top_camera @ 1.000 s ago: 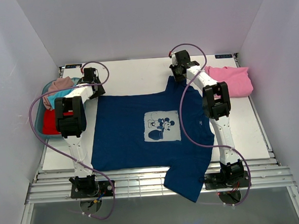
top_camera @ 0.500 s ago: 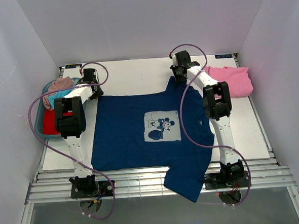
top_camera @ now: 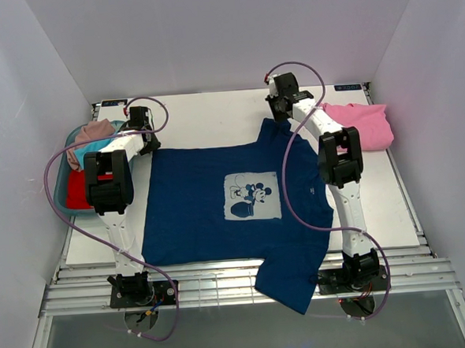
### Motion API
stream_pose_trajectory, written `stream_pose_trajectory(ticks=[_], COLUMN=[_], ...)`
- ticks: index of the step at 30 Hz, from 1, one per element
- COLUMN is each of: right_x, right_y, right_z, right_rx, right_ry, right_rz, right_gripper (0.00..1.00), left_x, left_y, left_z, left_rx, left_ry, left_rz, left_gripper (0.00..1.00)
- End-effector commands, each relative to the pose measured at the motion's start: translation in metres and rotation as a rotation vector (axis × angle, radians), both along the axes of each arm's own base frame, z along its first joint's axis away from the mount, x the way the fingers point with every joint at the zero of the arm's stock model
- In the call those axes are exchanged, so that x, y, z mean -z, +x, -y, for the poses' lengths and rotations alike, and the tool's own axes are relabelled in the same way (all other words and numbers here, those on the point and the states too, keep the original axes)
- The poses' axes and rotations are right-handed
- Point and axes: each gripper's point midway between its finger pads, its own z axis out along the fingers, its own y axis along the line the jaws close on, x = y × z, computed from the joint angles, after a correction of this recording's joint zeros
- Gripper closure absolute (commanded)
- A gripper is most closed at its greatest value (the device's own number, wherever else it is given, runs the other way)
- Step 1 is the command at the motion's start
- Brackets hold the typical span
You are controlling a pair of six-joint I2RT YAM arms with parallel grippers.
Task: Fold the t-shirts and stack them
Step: Flatten the tshirt out
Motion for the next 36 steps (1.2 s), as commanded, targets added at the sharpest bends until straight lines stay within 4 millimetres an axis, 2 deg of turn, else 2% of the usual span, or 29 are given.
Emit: stream_pose_trajectory(ticks=[1, 4, 7, 13, 18, 21, 27, 34, 36], right_x=[-0.075, -0.066, -0.055, -0.041, -0.031, -0.022, -0.004, 0.012, 0.015], right_y=[0.013, 0.008, 0.003, 0.0, 0.0, 0.0, -0.002, -0.005, -0.005], right_z=[0.001, 0.004, 0.007, 0.01, 0.008, 0.007, 0.005, 0.005, 0.005], right_rx=[0.014, 0.017, 0.021, 0.025, 0.017, 0.015, 0.01, 0.008, 0.008], right_ry=[0.028, 0.014, -0.004, -0.019, -0.017, -0.015, -0.014, -0.018, -0.021], right_rz=[0.142, 0.119, 0.096, 0.071, 0.053, 0.037, 0.001, -0.033, -0.037], right_gripper=[0.82, 0.8, 0.73, 0.81, 0.66, 0.6, 0.54, 0.53, 0.56], left_x=[-0.018, -0.017, -0.017, -0.018, -0.018, -0.017, -0.014, -0.013, -0.012], left_y=[-0.004, -0.005, -0.006, -0.005, -0.006, -0.006, -0.008, -0.006, -0.005], left_z=[0.0, 0.0, 0.001, 0.001, 0.002, 0.002, 0.0, 0.001, 0.0], left_rx=[0.002, 0.004, 0.007, 0.01, 0.016, 0.013, 0.011, 0.011, 0.011], left_ry=[-0.02, -0.02, -0.024, -0.025, -0.026, -0.027, -0.021, -0.018, -0.017], left_rz=[0.013, 0.01, 0.01, 0.014, 0.012, 0.011, 0.004, 0.007, 0.007], left_gripper=[0.59, 0.59, 0.59, 0.59, 0.59, 0.59, 0.59, 0.59, 0.59])
